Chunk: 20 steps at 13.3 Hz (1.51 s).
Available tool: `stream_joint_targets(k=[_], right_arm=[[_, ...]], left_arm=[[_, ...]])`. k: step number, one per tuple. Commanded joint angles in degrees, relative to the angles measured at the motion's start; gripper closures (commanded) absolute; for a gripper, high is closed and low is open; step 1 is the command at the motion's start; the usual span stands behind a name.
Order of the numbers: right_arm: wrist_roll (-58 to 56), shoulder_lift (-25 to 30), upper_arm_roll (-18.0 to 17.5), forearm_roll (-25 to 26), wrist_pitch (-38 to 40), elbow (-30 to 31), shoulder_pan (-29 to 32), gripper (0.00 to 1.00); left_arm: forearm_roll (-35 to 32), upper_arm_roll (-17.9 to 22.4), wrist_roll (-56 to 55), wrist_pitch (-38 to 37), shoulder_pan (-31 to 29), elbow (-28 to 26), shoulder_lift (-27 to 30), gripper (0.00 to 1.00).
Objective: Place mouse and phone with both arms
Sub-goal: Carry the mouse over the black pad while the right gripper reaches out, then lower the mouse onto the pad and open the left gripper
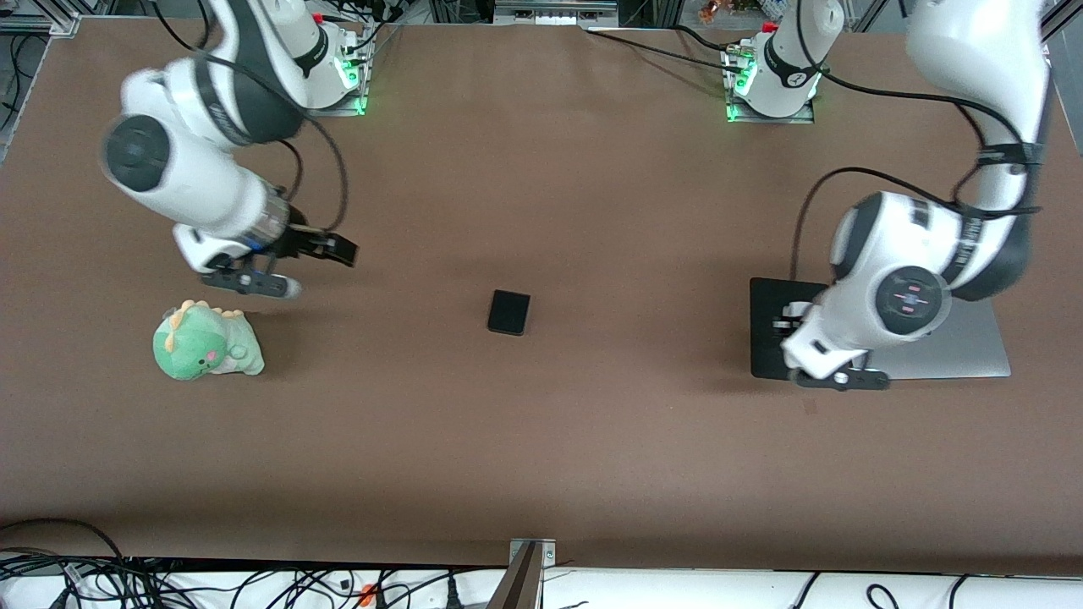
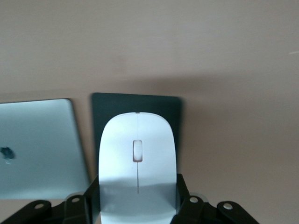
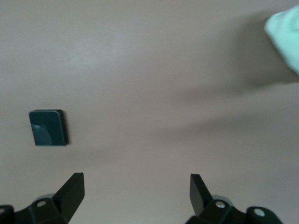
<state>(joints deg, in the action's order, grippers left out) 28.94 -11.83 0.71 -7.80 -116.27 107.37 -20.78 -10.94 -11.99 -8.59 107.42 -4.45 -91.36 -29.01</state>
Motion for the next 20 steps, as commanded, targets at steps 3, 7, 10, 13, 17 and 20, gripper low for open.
stream_joint_targets(k=[3,7,10,13,17,20], right_arm=[[12.9,-9.8,0.3,-0.9,-14.8,-0.8,-9.8,0.0],[19.8,-17.8,0.5,-0.5,-27.1,-1.6,-16.2,0.0],[21.2,-22.1,0.8,1.0,-32.1,-3.0,-18.8,0.0],[21.9,-25.7,1.0,4.8,-34.7,-5.5,-20.0,0.0],[21.9,-29.3,1.0,5.1,-34.6,-8.6,-20.7,0.0],[22.0,-30.6,1.5,5.4,-34.8,-8.9,-21.8,0.0]], left_arm=[[2.2,-1.2,6.7,14.7,-6.4,-14.5,1.9,0.73],[3.9,-1.2,6.8,30.8,-7.0,-27.4,3.9,0.72],[3.9,-1.3,7.0,36.9,-7.4,-30.4,2.9,0.69],[3.9,-1.5,6.9,37.6,-7.2,-31.2,3.0,0.0],[3.9,-1.7,6.5,34.3,-7.0,-29.1,5.1,0.0],[3.9,-3.3,6.5,15.3,-5.7,-17.1,6.9,0.0]])
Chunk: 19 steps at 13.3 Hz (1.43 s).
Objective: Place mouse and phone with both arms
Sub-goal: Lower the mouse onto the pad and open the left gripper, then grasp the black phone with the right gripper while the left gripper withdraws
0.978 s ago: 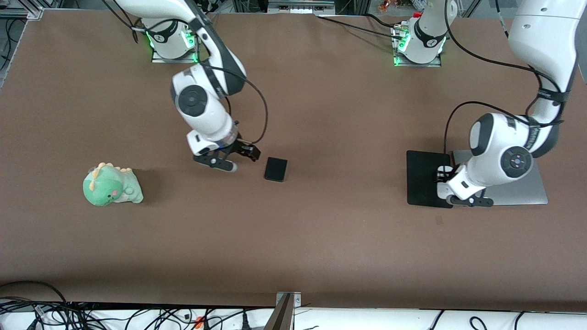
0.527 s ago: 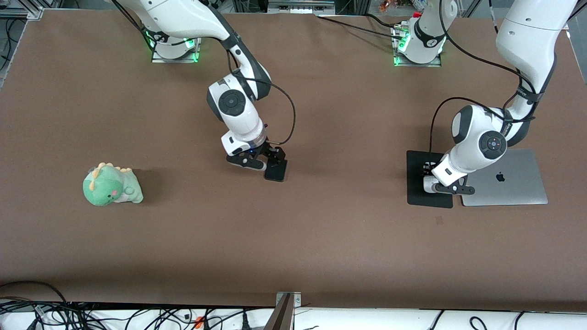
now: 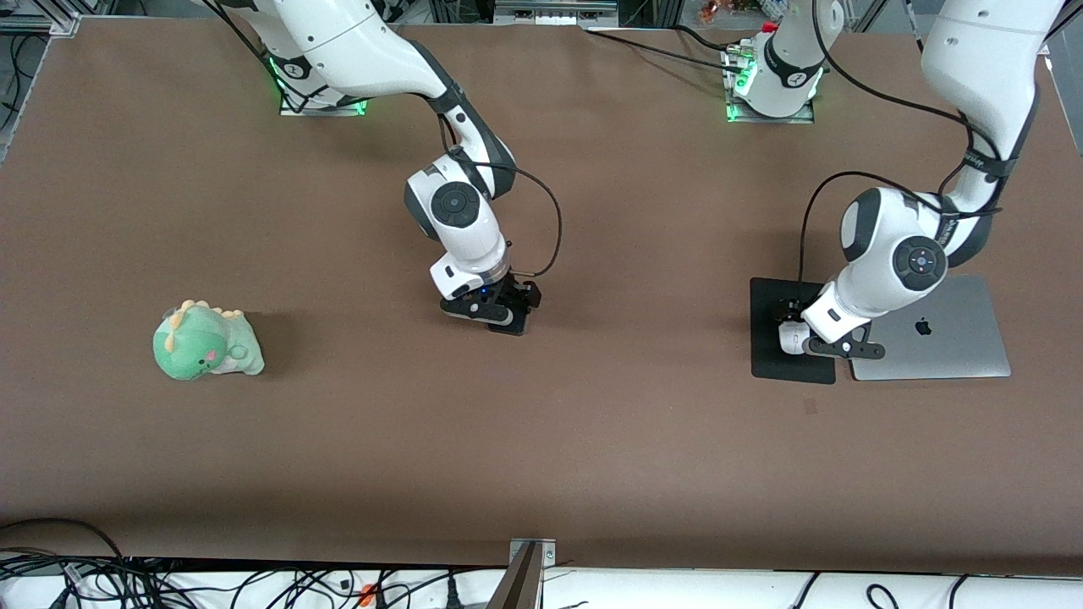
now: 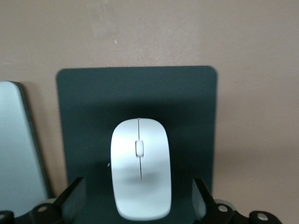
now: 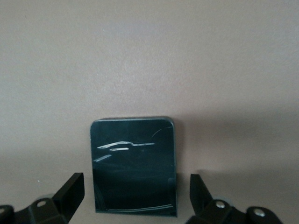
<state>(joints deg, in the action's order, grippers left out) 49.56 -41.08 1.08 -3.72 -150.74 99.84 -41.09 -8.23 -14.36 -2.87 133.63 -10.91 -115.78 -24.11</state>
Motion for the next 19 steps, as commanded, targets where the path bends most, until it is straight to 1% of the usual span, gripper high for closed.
stream_joint_targets(k=[1,4,5,6,7,8,9,10,12,13,15,16,17,18,19], right_arm=[[1.7,-1.9,1.1,1.3,-0.3,-1.7,-1.9,0.0],[1.8,-2.7,1.2,1.5,-0.3,-2.4,-2.1,0.0],[1.8,-2.7,1.2,1.6,-0.3,-2.4,-2.1,0.05],[1.7,-2.7,1.2,1.7,-0.3,-2.4,-2.1,0.16],[1.6,-2.7,1.5,1.8,-0.3,-2.4,-2.1,0.32],[1.2,-2.6,1.6,2.1,-0.3,-2.4,-2.1,0.45],[0.7,-2.4,1.7,2.7,0.0,-2.4,-2.1,0.51],[0.2,-2.1,2.3,3.0,0.7,-2.4,-1.7,0.53],[-2.2,0.4,3.6,3.1,5.6,-2.9,-1.6,0.54],[-4.9,1.7,4.5,3.1,7.9,-3.1,-1.4,0.54],[-10.5,3.7,7.3,3.1,11.4,-2.8,-1.4,0.54],[-13.7,4.6,8.8,3.0,13.2,-2.6,-1.4,0.54],[-17.5,5.5,10.2,2.8,14.7,-2.3,-1.2,0.54],[-21.2,6.3,11.4,2.4,16.0,-1.8,-0.7,0.54],[-24.0,7.3,12.2,2.3,16.3,-0.9,0.2,0.54]], left_arm=[[1.2,-1.4,0.8,-17.4,1.0,12.2,1.7,0.0],[0.9,-2.0,1.1,-33.3,1.2,25.0,1.7,0.0],[0.9,-2.0,1.1,-37.4,1.2,28.9,1.7,0.0],[0.9,-2.1,1.1,-41.3,1.3,32.5,1.8,0.0],[1.1,-2.3,1.1,-44.7,1.2,35.5,2.0,0.0],[1.1,-2.4,1.0,-48.3,1.2,38.3,2.1,0.0],[1.2,-2.4,1.0,-51.1,1.2,41.0,2.1,0.0],[1.3,-2.6,1.1,-53.9,1.2,43.5,2.1,0.0],[1.5,-2.6,1.1,-58.3,1.2,47.7,2.3,0.0],[1.5,-2.6,1.0,-59.0,1.3,49.4,2.7,0.0],[1.3,-3.0,1.1,-60.2,1.2,50.0,3.0,0.0],[1.4,-2.6,1.2,-59.9,1.1,49.3,3.6,0.0],[1.5,-1.7,1.1,-59.5,1.4,47.6,5.6,0.0],[1.5,-0.6,1.3,-58.8,2.2,44.4,7.4,0.0],[1.8,2.1,1.4,-57.0,3.3,42.4,9.5,0.0]])
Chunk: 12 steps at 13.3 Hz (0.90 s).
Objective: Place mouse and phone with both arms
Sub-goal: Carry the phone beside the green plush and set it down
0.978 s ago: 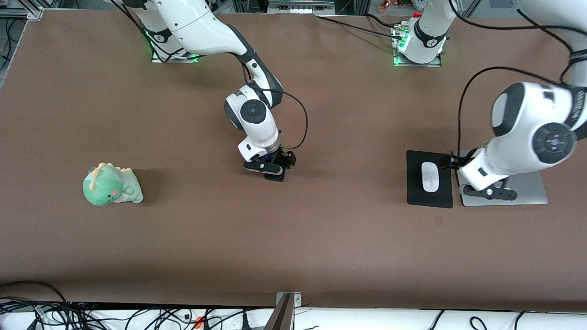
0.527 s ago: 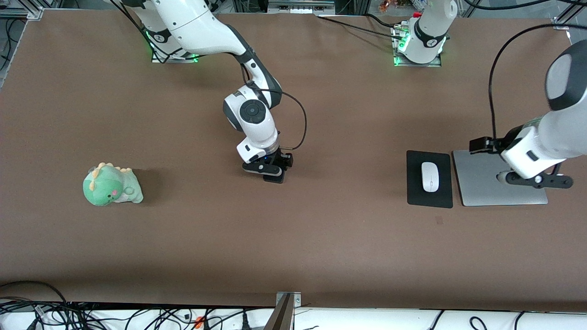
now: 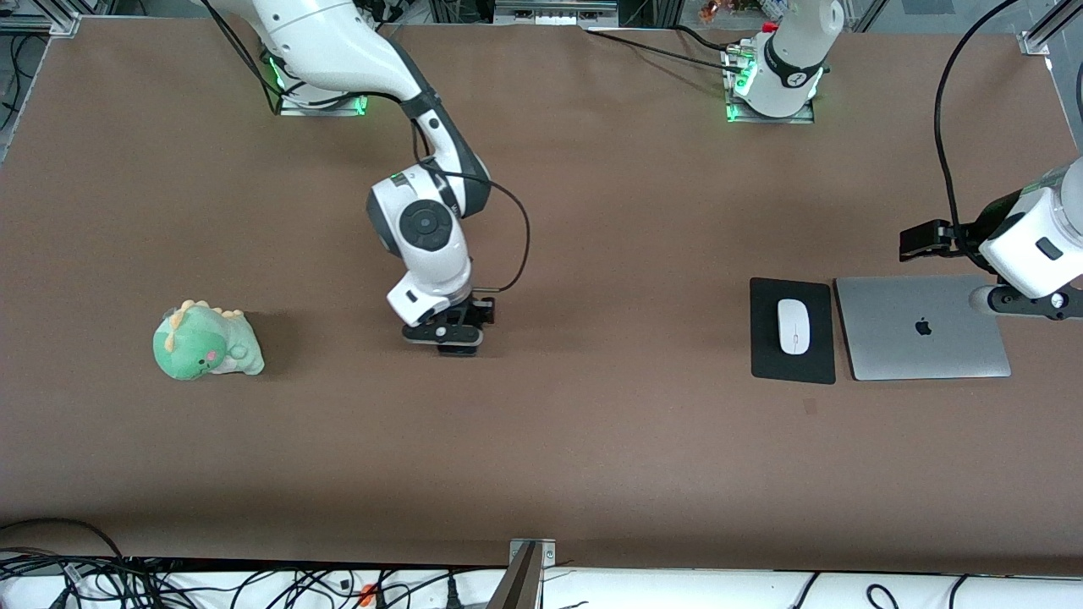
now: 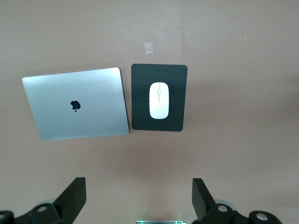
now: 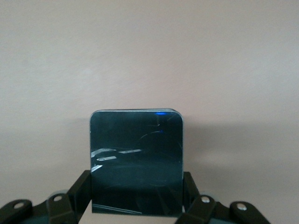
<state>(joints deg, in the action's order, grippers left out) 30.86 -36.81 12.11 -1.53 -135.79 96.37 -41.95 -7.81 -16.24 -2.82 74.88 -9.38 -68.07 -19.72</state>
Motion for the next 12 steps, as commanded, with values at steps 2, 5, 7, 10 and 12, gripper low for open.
stream_joint_targets(k=[2,5,7,10,12], right_arm=[[-11.6,4.3,1.2,0.0,1.5,4.6,4.3,0.54],[-22.1,5.2,1.2,-0.3,1.1,6.2,9.7,0.54],[-25.1,4.9,1.2,-1.8,1.1,6.3,12.0,0.54],[-29.4,3.2,1.1,-7.7,1.1,6.3,15.7,0.54],[-30.2,2.4,1.1,-7.8,0.5,6.5,16.4,0.54]], left_arm=[[3.6,10.1,1.3,8.6,6.2,-14.9,11.3,0.0],[7.9,14.0,3.7,20.0,7.5,-28.6,20.0,0.0],[7.8,14.0,6.9,26.5,7.9,-35.3,25.1,0.0],[7.4,17.3,6.9,26.1,11.1,-34.3,24.5,0.0],[8.0,18.8,6.5,26.0,12.1,-34.8,24.6,0.0]])
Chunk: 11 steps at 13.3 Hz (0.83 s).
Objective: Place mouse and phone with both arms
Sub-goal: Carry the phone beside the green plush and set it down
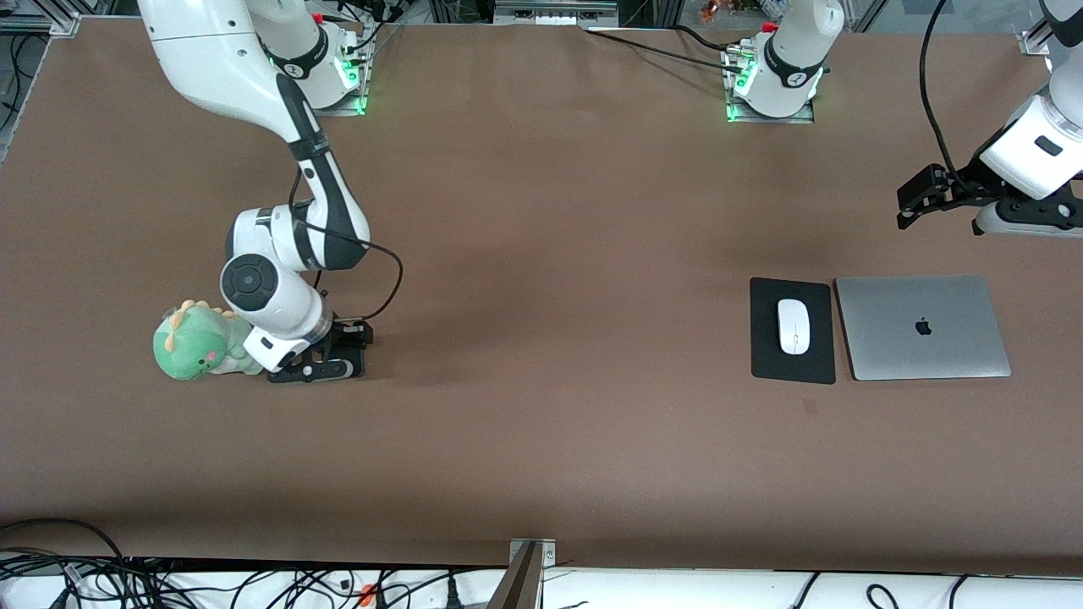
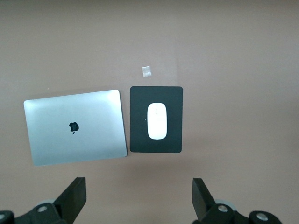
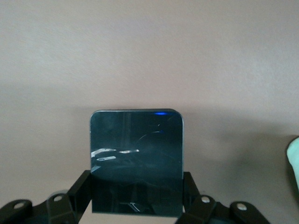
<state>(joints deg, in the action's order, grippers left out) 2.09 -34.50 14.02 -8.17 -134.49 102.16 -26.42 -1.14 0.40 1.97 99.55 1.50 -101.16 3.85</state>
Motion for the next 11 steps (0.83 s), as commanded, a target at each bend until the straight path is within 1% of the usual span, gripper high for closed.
stream_joint_targets(k=[1,4,5,7,8,9,10,11], right_arm=[[-1.8,-0.1,-0.8,-1.1,-2.0,1.1,1.0,0.53],[-1.8,-1.4,-0.8,-1.2,-5.5,2.7,1.5,0.53],[-1.8,-1.6,-0.8,-1.2,-6.9,3.5,1.5,0.52],[-1.8,-2.1,-0.8,-1.4,-7.5,3.7,2.0,0.49],[-1.8,-2.3,-0.8,-1.6,-7.6,3.7,2.1,0.45],[-1.7,-2.4,-0.8,-2.1,-7.5,3.7,2.0,0.36],[-1.1,-2.1,-0.8,-2.3,-7.3,3.7,2.0,0.15],[-0.6,-1.4,-1.0,-2.3,-6.8,3.7,1.9,0.01]], left_arm=[[1.3,1.9,1.5,1.4,1.2,-1.2,0.6,0.0],[1.3,1.8,1.4,0.9,1.3,-0.2,-0.2,0.0],[1.3,1.2,1.3,0.8,1.3,0.0,-0.3,0.0],[1.3,0.6,0.1,0.7,1.2,0.0,-0.4,0.0],[1.3,0.6,-1.6,0.7,1.2,0.4,-0.5,0.0],[1.3,0.6,-2.1,0.5,1.2,0.6,-0.6,0.0],[1.2,0.6,-2.2,-0.3,1.2,0.8,-0.6,0.0],[1.2,0.6,-2.2,-0.5,1.2,0.9,-0.7,0.0]])
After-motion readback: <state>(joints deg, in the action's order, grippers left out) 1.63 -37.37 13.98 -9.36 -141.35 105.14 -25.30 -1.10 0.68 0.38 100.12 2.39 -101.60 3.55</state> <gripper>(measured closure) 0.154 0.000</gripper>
